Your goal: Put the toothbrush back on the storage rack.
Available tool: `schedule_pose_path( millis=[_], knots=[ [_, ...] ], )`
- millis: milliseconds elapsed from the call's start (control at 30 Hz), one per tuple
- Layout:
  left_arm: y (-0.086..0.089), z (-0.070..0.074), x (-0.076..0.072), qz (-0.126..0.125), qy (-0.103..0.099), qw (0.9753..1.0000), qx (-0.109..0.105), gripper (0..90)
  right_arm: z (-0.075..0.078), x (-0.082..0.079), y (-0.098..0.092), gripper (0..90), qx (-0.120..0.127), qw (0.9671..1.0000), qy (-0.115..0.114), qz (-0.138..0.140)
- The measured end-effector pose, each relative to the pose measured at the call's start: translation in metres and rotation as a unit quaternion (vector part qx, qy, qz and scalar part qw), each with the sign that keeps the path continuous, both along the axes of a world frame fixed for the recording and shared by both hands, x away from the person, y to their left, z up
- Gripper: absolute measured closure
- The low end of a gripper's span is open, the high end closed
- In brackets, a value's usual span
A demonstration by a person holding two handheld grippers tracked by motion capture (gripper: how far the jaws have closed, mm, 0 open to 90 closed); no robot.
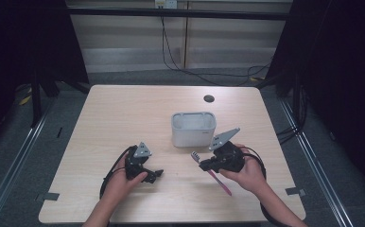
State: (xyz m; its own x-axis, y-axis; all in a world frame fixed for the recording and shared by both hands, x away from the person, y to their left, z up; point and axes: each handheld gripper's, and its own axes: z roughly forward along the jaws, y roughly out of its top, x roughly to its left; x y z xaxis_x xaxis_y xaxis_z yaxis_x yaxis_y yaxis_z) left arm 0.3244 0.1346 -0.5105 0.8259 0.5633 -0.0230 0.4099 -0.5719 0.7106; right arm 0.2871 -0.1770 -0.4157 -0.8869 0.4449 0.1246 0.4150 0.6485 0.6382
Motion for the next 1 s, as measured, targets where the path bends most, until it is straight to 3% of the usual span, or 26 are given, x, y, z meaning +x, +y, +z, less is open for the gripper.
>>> schedule_pose_path(
  millis=[200,367,767,1000],
  knots=[
    [0.000,0.000,0.000,0.000,0.000,1.0000,0.000,5.9,0.009,0.002,-0.007,84.7,0.022,0.9996,-0.012,-0.014],
    [0.000,0.000,0.000,0.000,0.000,1.0000,0.000,5.9,0.018,0.003,-0.015,84.7,0.058,0.9972,-0.033,-0.034],
    [0.000,0.000,0.000,0.000,0.000,1.0000,0.000,5.9,0.029,0.008,-0.025,84.7,0.090,0.9930,-0.049,-0.058],
    [0.000,0.000,0.000,0.000,0.000,1.0000,0.001,6.0,0.035,0.012,-0.033,84.6,0.120,0.9878,-0.060,-0.080]
  ],
)
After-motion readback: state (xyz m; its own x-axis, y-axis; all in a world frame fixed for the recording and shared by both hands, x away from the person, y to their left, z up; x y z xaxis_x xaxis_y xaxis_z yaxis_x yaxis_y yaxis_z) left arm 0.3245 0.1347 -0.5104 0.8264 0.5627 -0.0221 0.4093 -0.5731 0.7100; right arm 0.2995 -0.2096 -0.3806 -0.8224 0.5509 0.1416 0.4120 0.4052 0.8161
